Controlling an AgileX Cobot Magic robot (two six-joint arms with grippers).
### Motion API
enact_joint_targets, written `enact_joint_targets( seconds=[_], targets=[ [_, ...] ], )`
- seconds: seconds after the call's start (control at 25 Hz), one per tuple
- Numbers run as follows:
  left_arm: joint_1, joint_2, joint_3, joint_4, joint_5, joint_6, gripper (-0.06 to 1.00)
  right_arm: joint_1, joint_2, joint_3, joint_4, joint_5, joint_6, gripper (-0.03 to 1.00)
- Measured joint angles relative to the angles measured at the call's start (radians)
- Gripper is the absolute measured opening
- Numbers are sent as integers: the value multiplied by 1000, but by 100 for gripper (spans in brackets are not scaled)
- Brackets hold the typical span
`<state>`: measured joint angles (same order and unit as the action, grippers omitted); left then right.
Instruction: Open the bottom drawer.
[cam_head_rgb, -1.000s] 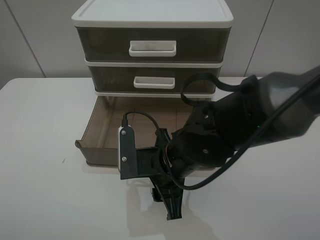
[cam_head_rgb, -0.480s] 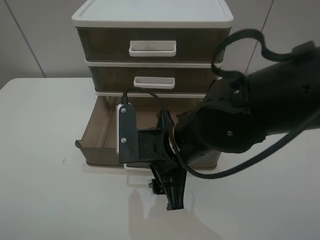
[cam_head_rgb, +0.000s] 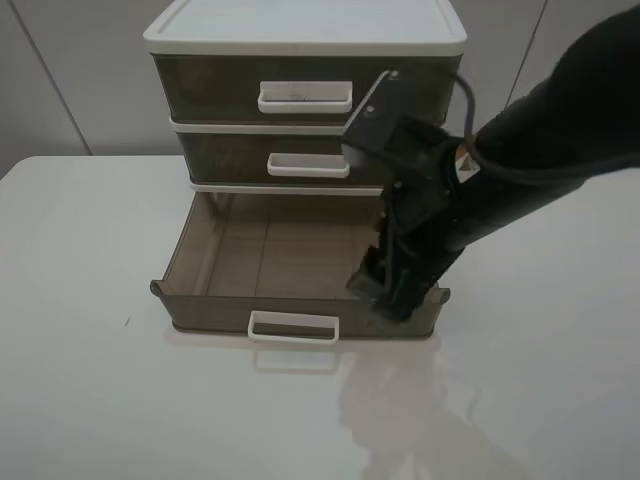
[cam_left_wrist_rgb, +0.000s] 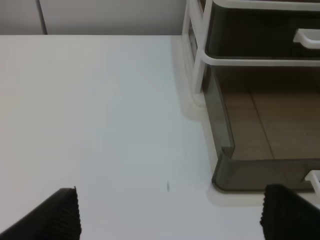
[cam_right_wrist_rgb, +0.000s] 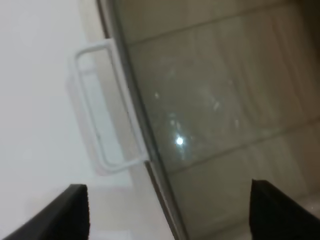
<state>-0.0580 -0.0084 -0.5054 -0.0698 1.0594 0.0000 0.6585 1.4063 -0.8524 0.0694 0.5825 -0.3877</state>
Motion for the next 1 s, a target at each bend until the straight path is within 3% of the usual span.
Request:
enact_joint_targets(
  seconds=[0.24,0.52,0.76,1.0],
  targets=[
    [0,0,0,0,0,0,74,-282,-167,3,7,137,192,65],
    [0,0,0,0,0,0,74,-521,-454,96,5,180,273,65],
    [0,0,0,0,0,0,74,-550,-764,166,-40,202,306,65],
    [0,0,0,0,0,0,74,-550,-1038,173,-69,292,320,65]
  ],
)
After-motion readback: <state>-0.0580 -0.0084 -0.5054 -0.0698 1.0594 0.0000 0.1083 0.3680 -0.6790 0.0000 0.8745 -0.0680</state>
